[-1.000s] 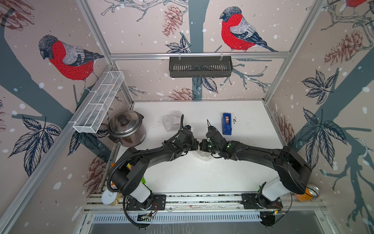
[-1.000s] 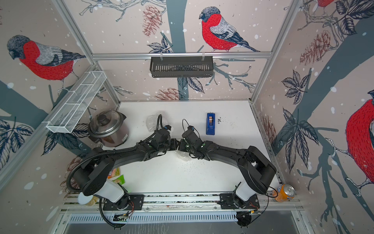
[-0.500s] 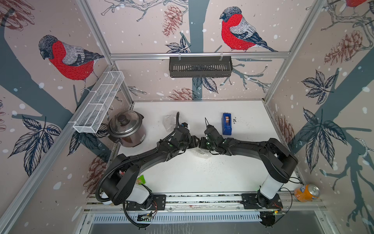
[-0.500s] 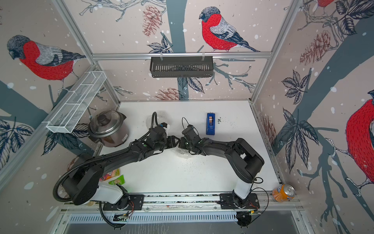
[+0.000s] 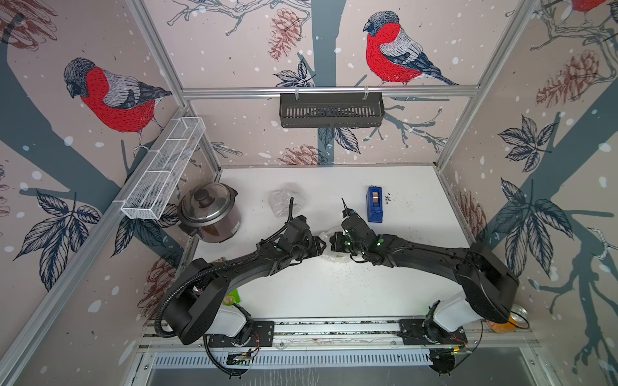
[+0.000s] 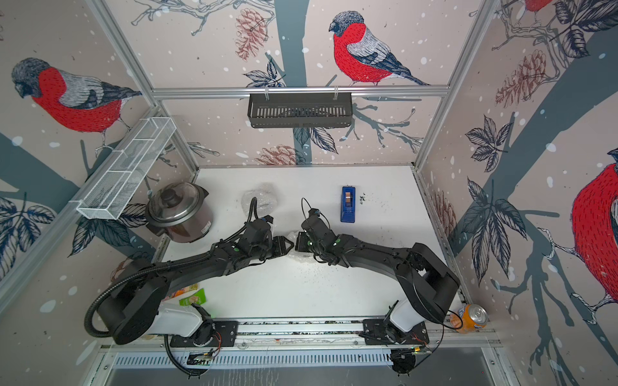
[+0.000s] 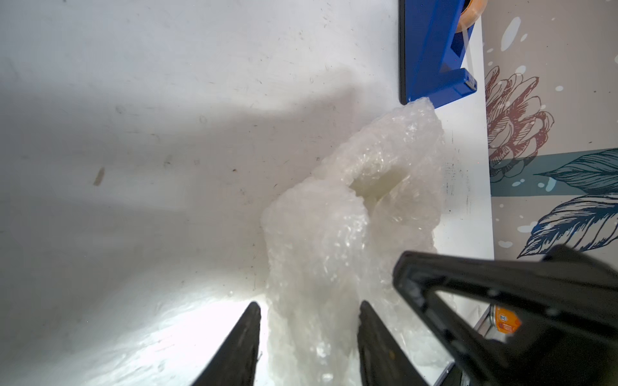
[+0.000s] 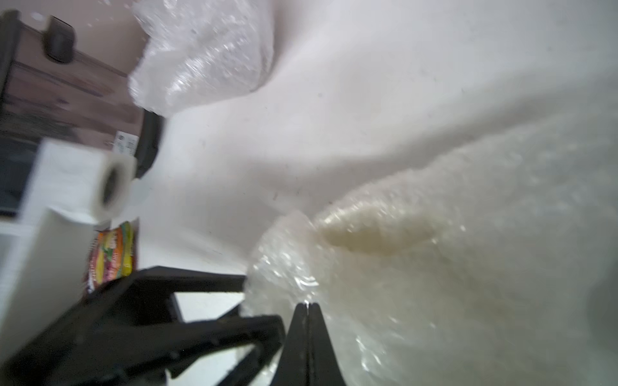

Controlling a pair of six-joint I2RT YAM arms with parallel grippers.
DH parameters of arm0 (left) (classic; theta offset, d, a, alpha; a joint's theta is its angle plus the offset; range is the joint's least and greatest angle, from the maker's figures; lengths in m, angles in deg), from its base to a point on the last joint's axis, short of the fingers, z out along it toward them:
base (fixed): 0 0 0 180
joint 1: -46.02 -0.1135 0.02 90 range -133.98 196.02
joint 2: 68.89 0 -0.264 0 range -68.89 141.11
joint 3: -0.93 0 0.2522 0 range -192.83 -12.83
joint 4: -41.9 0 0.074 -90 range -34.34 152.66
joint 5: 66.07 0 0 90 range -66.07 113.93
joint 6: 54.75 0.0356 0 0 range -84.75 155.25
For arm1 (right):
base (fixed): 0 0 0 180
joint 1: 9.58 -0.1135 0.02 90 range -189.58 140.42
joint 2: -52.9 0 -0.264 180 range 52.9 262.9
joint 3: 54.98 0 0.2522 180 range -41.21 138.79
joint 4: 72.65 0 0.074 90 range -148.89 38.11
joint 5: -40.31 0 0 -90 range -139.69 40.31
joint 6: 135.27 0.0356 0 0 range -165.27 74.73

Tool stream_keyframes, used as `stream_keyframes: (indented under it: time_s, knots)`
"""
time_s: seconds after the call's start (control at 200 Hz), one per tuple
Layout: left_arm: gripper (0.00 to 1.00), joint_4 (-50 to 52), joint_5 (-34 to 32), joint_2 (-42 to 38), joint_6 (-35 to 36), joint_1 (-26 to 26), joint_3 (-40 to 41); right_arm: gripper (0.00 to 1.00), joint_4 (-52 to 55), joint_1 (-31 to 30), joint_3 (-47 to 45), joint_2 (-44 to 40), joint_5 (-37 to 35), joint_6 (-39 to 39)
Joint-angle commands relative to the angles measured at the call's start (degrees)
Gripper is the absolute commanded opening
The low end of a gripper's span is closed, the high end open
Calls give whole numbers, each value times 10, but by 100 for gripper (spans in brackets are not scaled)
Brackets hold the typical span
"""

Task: Wrap bowls in bubble wrap
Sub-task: Stick the tape on the bubble wrap, then reset both arms

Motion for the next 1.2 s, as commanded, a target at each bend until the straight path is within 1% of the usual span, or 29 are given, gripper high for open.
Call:
stream_keyframes:
  time_s: [0.0,0.07,0.17,0.27,0.34,0.425,0.495,0.555,0.575,0.61,0.665,0.72,0.76,0.785,0.83,0.84,0.87,0.885,0.91,0.93,0.97,1.016,1.041,1.111,1.196]
  knots:
    - [40,-27,9,11,-11,1,-8,1,-10,2,-15,9,-16,13]
    - [32,-31,14,23,-14,1,-10,0,-10,0,-11,17,-11,12]
    - [27,-38,14,33,-19,1,-7,1,-5,1,-3,13,-13,8]
    - [18,-53,15,40,-25,1,-4,1,20,5,11,-10,-24,-1]
    - [12,-60,14,48,-29,1,-7,4,45,11,20,-42,-38,-7]
    - [7,-68,12,58,-31,1,-15,14,79,26,23,-96,-73,-14]
    - [5,-74,9,66,-34,1,-24,27,113,46,18,-141,-113,-29]
    - [6,-78,12,74,-33,1,-35,35,143,72,9,-183,-157,-37]
    - [6,-79,14,77,-33,1,-38,41,152,82,4,-197,-168,-40]
    - [8,-81,17,79,-32,1,-43,47,164,103,-7,-222,-190,-42]
    - [18,-65,14,76,-25,1,-58,53,175,126,-31,-261,-254,-49]
    - [33,-38,-6,59,-13,1,-69,58,167,139,-58,-302,-312,-77]
    - [44,-16,-27,37,-4,2,-73,60,146,147,-80,-329,-333,-113]
    - [49,1,-46,20,1,2,-76,64,128,150,-95,-348,-343,-131]
    - [59,34,-81,-10,11,1,-81,77,96,157,-125,-376,-353,-166]
    - [61,42,-89,-18,14,2,-83,78,93,158,-131,-382,-354,-170]
    - [66,70,-117,-37,23,1,-91,77,83,162,-152,-399,-364,-173]
    - [68,85,-131,-47,27,1,-94,75,69,162,-163,-408,-373,-180]
    - [70,109,-153,-62,35,-2,-101,71,40,163,-190,-422,-394,-207]
    - [71,127,-169,-74,41,-5,-107,70,12,163,-208,-434,-411,-231]
    - [73,162,-206,-96,55,-11,-116,74,-27,169,-236,-457,-451,-258]
    - [74,199,-267,-120,67,-19,-127,78,-42,188,-246,-469,-475,-277]
    - [76,214,-302,-135,74,-25,-129,78,-42,205,-246,-469,-482,-279]
    - [78,236,-372,-176,101,-53,-131,79,-36,263,-243,-454,-489,-267]
    - [80,213,-484,-229,140,-82,-108,79,-45,329,-252,-431,-489,-254]
